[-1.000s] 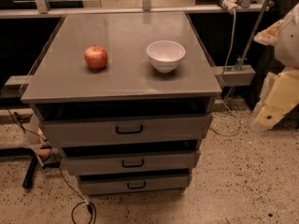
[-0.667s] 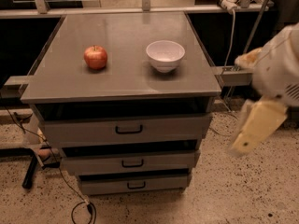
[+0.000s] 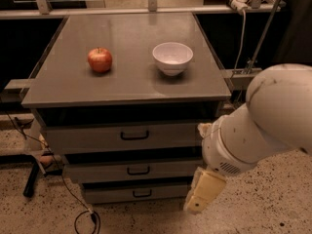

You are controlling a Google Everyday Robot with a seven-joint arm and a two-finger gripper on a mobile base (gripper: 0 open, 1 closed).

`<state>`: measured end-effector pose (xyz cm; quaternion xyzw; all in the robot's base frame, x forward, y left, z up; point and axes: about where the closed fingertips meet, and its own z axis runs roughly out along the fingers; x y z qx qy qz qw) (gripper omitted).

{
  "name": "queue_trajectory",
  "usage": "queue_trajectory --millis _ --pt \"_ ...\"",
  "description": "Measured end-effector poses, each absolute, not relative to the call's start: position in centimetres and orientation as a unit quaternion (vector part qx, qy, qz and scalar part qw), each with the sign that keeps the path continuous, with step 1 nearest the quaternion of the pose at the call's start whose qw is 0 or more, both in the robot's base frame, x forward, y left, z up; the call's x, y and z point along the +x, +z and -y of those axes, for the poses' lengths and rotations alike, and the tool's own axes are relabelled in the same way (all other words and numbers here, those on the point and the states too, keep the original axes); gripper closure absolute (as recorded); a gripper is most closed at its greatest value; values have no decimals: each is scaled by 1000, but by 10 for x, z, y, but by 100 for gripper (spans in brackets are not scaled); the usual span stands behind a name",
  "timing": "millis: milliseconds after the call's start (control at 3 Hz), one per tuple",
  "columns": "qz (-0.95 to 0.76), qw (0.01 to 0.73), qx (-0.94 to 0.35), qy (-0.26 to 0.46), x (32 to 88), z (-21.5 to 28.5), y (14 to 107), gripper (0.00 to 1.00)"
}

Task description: Open bottom drawer

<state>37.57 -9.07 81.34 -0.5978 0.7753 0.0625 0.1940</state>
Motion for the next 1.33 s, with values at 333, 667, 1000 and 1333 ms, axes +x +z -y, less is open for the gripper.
queue_trajectory --millis 333,667,1000,1333 --pt "-775 194 -598 63 376 90 814 0" --pt "-779 196 -589 87 375 80 778 0" --pt "-802 177 -561 105 372 76 699 0" --pt "-823 183 -528 100 388 78 640 0"
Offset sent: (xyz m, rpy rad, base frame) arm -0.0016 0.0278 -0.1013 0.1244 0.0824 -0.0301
